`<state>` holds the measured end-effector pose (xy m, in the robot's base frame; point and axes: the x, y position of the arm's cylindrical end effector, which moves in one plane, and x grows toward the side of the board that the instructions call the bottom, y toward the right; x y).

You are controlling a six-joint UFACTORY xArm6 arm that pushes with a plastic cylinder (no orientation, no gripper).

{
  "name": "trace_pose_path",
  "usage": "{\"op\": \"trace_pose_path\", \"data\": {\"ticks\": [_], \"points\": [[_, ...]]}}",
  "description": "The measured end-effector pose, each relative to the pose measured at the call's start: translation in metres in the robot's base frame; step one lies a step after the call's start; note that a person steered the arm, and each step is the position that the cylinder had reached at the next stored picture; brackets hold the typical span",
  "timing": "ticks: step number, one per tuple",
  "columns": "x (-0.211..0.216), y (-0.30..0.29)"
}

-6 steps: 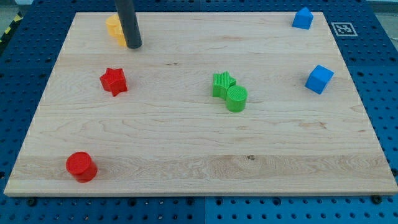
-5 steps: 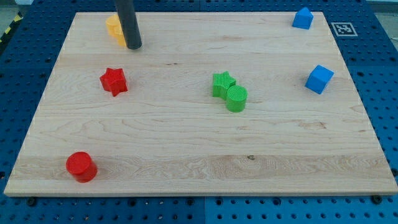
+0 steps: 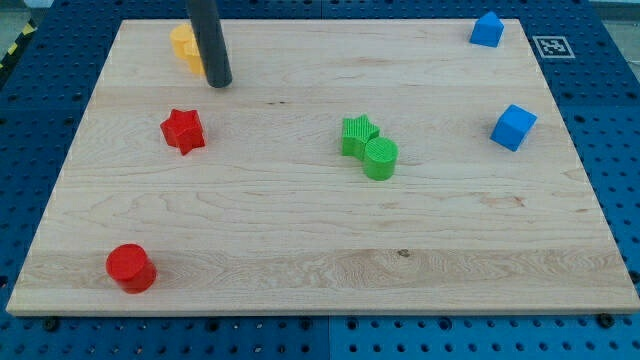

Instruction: Move your arm to the right side of the board

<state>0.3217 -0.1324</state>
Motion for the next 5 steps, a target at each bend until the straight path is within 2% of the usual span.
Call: {"op": "trace_pose_path", "data": {"ticks": [3, 5], "points": [[-0.010, 0.027], [-0.018, 0.128]]}}
